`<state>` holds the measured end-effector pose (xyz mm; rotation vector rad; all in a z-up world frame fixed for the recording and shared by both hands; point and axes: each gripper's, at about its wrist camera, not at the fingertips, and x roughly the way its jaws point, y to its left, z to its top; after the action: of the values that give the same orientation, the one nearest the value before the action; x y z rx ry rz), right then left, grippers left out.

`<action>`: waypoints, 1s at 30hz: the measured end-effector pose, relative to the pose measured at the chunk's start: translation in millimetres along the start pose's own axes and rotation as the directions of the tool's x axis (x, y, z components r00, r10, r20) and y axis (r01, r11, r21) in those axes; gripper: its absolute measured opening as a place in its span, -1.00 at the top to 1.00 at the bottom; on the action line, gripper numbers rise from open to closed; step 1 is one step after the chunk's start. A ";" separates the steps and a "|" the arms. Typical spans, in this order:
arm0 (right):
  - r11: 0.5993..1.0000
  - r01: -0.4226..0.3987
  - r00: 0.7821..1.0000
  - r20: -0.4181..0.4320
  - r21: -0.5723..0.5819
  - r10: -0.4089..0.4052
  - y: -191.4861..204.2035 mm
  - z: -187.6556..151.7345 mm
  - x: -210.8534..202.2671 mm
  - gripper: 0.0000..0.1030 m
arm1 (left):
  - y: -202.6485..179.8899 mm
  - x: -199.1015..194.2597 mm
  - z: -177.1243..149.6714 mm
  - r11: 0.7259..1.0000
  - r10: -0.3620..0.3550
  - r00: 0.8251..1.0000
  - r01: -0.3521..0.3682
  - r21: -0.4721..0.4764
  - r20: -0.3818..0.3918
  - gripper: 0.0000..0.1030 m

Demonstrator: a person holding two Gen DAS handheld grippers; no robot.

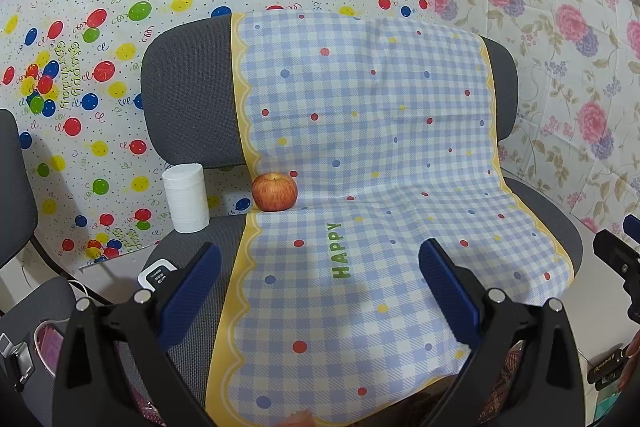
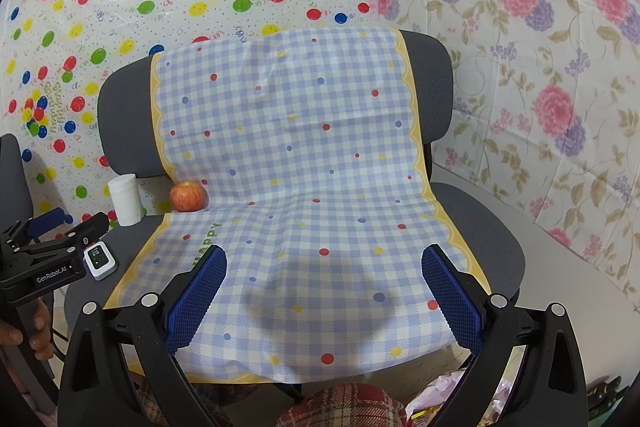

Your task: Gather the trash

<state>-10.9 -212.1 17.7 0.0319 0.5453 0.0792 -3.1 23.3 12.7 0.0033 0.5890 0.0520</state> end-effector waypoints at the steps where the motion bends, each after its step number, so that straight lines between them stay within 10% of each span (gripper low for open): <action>1: 1.000 -0.002 1.000 -0.001 0.001 0.002 -0.4 -0.1 0.0 -0.88 | 1.0 0.9 0.2 1.000 -0.003 1.000 0.003 0.001 0.000 -0.87; 30: 1.000 -0.008 1.000 -0.003 0.004 0.008 -3.0 -2.8 -0.8 -0.88 | -2.2 -2.8 -2.9 1.000 -0.006 1.000 0.006 0.000 0.002 -0.87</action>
<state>-12.8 -215.1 15.6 0.0373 0.5479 0.0859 -6.9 20.9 11.8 0.0012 0.5870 0.0462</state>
